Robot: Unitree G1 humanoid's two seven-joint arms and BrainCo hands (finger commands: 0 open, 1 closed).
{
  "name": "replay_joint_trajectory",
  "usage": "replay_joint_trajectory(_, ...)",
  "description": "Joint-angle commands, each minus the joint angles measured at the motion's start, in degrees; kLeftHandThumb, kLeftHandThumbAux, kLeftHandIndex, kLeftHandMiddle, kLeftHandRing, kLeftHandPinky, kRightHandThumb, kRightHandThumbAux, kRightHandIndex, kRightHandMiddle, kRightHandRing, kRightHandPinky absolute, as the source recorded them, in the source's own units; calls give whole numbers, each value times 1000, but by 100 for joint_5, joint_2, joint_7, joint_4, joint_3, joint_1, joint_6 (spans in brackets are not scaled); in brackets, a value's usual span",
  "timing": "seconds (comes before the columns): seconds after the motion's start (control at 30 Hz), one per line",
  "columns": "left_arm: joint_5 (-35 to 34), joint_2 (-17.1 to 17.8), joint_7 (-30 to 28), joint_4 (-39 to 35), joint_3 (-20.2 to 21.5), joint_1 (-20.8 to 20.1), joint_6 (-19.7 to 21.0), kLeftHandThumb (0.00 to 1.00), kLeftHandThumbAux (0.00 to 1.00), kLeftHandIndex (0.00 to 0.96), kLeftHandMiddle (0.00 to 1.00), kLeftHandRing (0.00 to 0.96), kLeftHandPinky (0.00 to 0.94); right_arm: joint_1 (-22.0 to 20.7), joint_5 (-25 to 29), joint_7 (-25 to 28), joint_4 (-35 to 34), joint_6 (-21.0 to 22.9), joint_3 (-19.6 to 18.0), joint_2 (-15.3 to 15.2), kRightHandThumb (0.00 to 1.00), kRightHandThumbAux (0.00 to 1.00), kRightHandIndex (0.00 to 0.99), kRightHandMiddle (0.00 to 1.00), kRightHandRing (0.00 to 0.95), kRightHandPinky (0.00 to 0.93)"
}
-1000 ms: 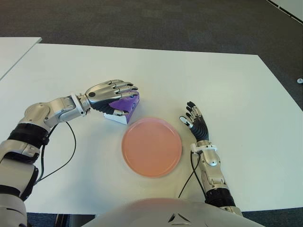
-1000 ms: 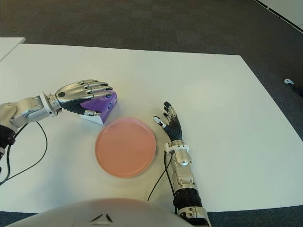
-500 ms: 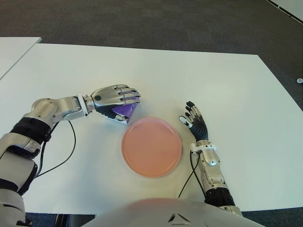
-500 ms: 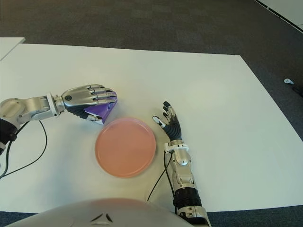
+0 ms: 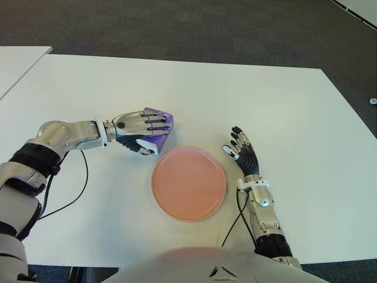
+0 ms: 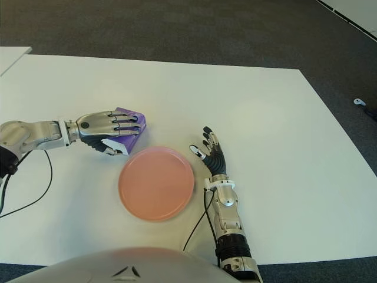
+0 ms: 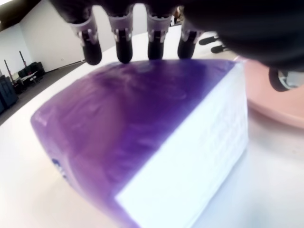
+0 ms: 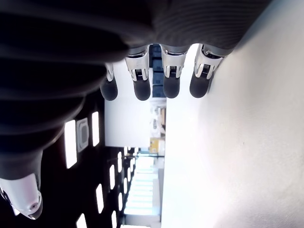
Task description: Put the tissue paper into the plate.
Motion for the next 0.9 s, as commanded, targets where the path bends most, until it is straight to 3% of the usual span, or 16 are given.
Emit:
replay_joint_trajectory(0.03,88,280,132,30,30,-221,17,415,93,0,0,0,0,237,-15,65,340,417,51,4,0,597,0,0,0,0)
replay_joint_trajectory(0.67,-49,660,95,-150,197,-158,539,466,65,0,0,0,0,31,25,155,880,201,-21,-22,0,588,0,0,0,0)
replay_joint_trajectory(0.9,-222,783,-76,-351,394,-113,620,462,62,0,0,0,0,-177,-55,203,1341,-156,1,-88,0,561,0,0,0,0)
